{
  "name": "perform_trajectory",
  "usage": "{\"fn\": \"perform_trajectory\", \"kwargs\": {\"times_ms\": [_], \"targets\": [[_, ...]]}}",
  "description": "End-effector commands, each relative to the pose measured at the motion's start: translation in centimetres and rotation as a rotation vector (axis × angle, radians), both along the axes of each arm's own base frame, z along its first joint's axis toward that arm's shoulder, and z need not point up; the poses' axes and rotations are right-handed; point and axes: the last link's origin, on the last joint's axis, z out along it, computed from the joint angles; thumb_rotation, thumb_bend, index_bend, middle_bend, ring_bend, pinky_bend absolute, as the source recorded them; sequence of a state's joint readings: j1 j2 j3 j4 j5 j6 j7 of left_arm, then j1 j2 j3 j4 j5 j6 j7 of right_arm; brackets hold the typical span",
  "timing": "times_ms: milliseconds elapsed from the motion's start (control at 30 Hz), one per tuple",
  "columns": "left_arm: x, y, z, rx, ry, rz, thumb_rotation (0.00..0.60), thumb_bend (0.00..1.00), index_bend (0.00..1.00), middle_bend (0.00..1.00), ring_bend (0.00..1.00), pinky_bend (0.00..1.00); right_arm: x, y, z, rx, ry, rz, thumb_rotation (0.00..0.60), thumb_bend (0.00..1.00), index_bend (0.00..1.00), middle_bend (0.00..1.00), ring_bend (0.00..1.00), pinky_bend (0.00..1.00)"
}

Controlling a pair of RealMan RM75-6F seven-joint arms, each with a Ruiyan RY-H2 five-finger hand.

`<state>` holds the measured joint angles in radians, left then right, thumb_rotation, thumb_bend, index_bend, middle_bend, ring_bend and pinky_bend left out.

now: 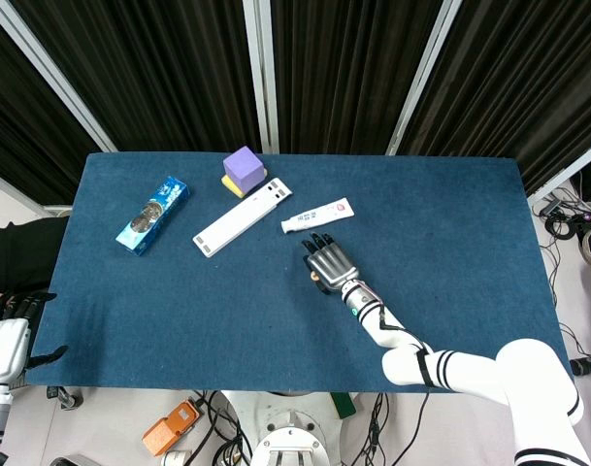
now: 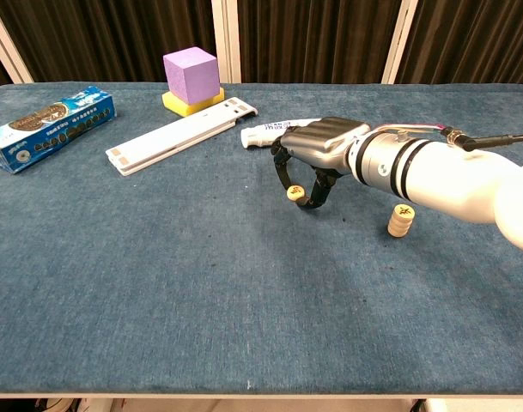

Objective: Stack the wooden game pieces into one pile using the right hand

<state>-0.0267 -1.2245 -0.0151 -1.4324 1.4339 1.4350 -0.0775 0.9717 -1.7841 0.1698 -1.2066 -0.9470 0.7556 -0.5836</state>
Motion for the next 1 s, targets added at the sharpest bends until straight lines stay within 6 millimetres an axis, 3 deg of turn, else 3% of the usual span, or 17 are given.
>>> {"fn": "perform_trajectory", "kwargs": {"times_ms": [33,200,367,700,1000], "targets": [[-0.1,0.0,0.0,0.0,-0.001,0.002,0.6,0.01,0.21,0.18,0.12,0.0,0.0,0.0,0.0,-0.001,0.001,0.0,0.6,0.51,0.53,0.18,0.1,0.17],[-0.1,-0.1,0.0,0.0,-0.003,0.003,0.6,0.01,0.21,0.18,0.12,0.0,-0.1,0.0,0.8,-0.018,-0.016,-0.001,0.6,0.52,0.56,0.19,0.11,0.17],[-0.1,0.1,0.0,0.003,-0.005,-0.003,0.6,0.01,0.21,0.18,0.12,0.0,-0.5,0.8,3.3,-0.048,-0.03,0.033,0.6,0.52,0.56,0.19,0.11,0.17],[0.6,0.6,-0.2,-0.001,-0.011,-0.034,0.6,0.01,0.21,0.18,0.12,0.0,-4.5,5.6,10.5,-0.106,-0.06,0.06,0.6,0.52,0.55,0.19,0.11,0.17],[0.9,0.6,-0.5,-0.009,-0.014,-0.045,0.6,0.01,0.21,0.18,0.12,0.0,-8.0,8.7,11.3,-0.075,-0.038,0.05,0.6,0.52,0.54,0.19,0.11,0.17]]}}
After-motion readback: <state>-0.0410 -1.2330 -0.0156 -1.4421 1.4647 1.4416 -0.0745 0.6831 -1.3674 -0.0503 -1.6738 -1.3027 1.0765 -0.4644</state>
